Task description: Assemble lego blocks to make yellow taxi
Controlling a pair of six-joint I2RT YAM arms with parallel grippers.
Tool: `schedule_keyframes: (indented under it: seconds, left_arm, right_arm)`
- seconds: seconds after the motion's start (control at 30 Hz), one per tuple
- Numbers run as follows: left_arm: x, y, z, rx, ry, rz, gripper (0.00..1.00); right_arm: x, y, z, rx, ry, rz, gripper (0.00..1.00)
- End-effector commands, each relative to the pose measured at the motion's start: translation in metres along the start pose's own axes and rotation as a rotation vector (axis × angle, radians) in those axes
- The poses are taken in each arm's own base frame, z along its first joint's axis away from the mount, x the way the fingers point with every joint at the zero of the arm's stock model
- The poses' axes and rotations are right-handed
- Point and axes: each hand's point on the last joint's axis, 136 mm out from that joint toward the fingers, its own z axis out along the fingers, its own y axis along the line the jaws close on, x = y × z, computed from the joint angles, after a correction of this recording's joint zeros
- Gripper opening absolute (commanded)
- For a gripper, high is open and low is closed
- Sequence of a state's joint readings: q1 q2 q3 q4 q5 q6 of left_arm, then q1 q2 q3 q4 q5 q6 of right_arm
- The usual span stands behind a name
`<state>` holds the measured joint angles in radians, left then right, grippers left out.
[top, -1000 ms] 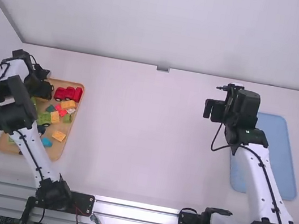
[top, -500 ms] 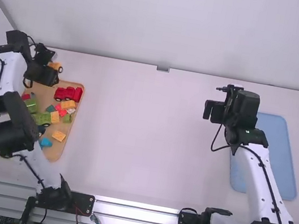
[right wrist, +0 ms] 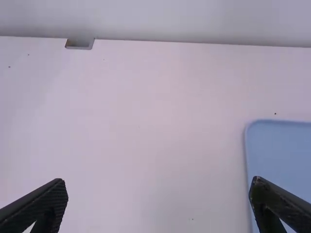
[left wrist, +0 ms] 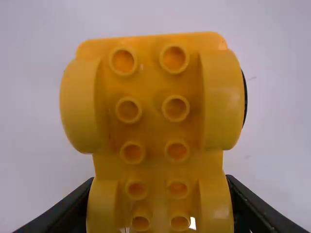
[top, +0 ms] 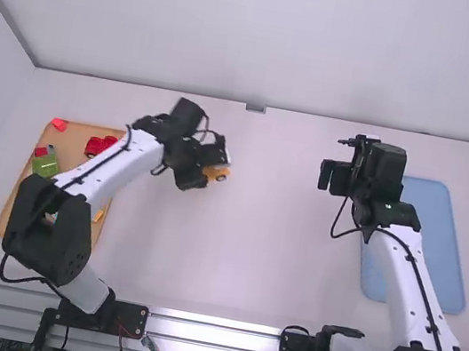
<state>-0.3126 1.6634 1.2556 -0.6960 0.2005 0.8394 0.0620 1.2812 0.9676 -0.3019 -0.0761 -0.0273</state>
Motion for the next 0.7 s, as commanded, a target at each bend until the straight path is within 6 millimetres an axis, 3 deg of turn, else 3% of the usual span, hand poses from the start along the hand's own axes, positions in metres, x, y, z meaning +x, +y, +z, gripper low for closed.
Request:
schedule_keyframes:
  seconds: [0.0,0.13,0.23,0.53,0.67]
  left_arm:
    - [-0.004,-0.043,0.031,0.101,0.056,0.131,0.24]
    - [-0.019,-0.089,0.055,0.181,0.075,0.271,0.27]
    - [-0.025,-0.101,0.069,0.181,0.091,0.32,0.3]
    - [-0.01,-0.104,0.103,0.192,0.177,0.334,0.29]
    - [-0.004,-0.091,0.109,0.124,0.223,0.283,0.31]
  right_arm:
    - [-0.016,0.003,-0.005,-0.008,-0.032,-0.006,0.99]
    - [-0.016,0.003,-0.005,-0.007,-0.033,-0.039,0.99]
    - [-0.016,0.003,-0.005,-0.007,-0.033,-0.039,0.99]
    - [-0.016,0.003,-0.005,-0.007,-0.033,-0.039,0.99]
    - [-0.018,0.003,-0.005,-0.007,-0.038,-0.039,0.99]
